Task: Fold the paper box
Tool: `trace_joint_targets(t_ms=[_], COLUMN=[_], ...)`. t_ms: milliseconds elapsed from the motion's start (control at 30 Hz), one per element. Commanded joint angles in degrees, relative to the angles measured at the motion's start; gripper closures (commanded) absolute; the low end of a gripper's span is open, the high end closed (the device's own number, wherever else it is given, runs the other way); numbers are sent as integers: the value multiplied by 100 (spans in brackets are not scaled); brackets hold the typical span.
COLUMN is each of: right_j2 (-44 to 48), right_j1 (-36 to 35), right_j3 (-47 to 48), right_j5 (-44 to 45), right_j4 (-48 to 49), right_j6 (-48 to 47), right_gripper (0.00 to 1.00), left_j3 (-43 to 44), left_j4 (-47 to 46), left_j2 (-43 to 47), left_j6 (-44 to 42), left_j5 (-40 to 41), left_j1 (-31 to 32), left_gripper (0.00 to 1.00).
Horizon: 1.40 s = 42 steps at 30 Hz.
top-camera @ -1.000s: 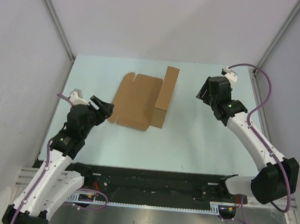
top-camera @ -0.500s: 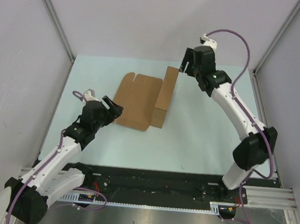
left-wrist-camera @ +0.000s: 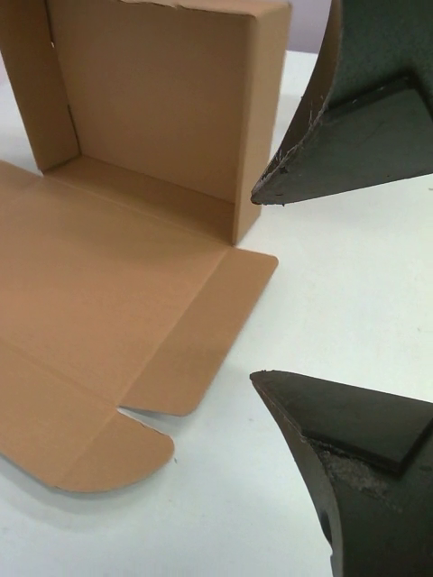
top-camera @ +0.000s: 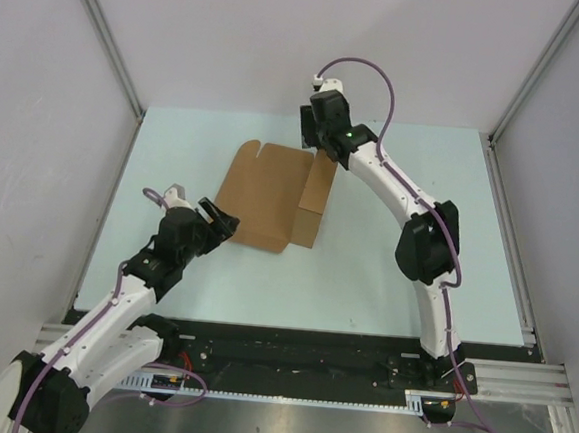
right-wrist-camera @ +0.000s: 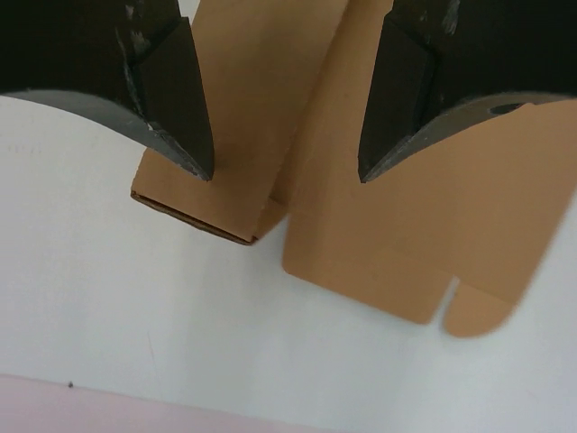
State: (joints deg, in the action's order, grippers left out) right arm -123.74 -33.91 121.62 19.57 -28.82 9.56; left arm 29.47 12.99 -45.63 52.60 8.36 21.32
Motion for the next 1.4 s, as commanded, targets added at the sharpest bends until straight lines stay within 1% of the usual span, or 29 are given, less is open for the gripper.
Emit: trace_joint_targets(t_ms=[0, 133, 200, 233, 267, 300, 333, 367, 433, 467, 500, 567, 733, 900, 1000, 1100, 1200, 1367], right_j2=[-106, 113, 428, 587, 745, 894, 1226, 1369, 1825, 1967, 2090, 2424, 3048, 3338, 3567, 3647, 3761, 4234], right_j1=[16, 51, 69, 104, 113, 139, 148, 174, 157, 139, 139, 104, -282, -572, -783, -1178, -1539, -1995], right_j3=[-59, -629, -1130, -1341, -1830, -2070, -2273, -2536, -3230, -3424, -3817, -4154, -5251, -5921, -6413, -6764, -6976, -7012], right_j5=[791, 1346, 1531, 1558, 1558, 1524, 1541, 1532, 1532, 1523, 1488, 1462, 1444, 1295, 1233, 1259, 1365, 1654], right_j4=[-115, -159, -150, -72, 7, 77, 165, 201, 306, 324, 324, 289, 324, 289, 447, 474, 447, 211], right_j6=[-455, -499, -386, -333, -289, -227, -35, 27, 238, 317, 396, 598, 1030, 1547, 1785, 2145, 2436, 2752], right_gripper=[30, 30, 30, 30, 31, 31, 31, 31, 32, 32, 31, 31, 32, 32, 31, 31, 30, 28], left_j3=[-144, -161, -135, -144, -161, -170, -170, -179, -196, -214, -231, -266, -232, -223, -240, -293, -337, -381], left_j4=[-192, -341, -385, -411, -473, -491, -517, -543, -570, -587, -605, -666, -667, -632, -544, -491, -421, -306], left_j2=[63, -86, -157, -201, -218, -245, -271, -297, -341, -368, -385, -421, -552, -649, -658, -623, -623, -623], left_j6=[110, 128, 137, 145, 154, 180, 198, 198, 224, 233, 251, 277, 330, 312, 295, 295, 286, 286], left_j5=[-89, -142, -177, -177, -186, -186, -186, -194, -186, -186, -177, -159, -36, 78, 148, 227, 289, 306], left_j1=[47, 48, 65, 74, 83, 109, 118, 135, 170, 179, 223, 267, 487, 627, 680, 698, 715, 803], left_gripper=[21, 21, 21, 21, 21, 21, 21, 21, 21, 21, 21, 21, 21, 21, 21, 21, 21, 21])
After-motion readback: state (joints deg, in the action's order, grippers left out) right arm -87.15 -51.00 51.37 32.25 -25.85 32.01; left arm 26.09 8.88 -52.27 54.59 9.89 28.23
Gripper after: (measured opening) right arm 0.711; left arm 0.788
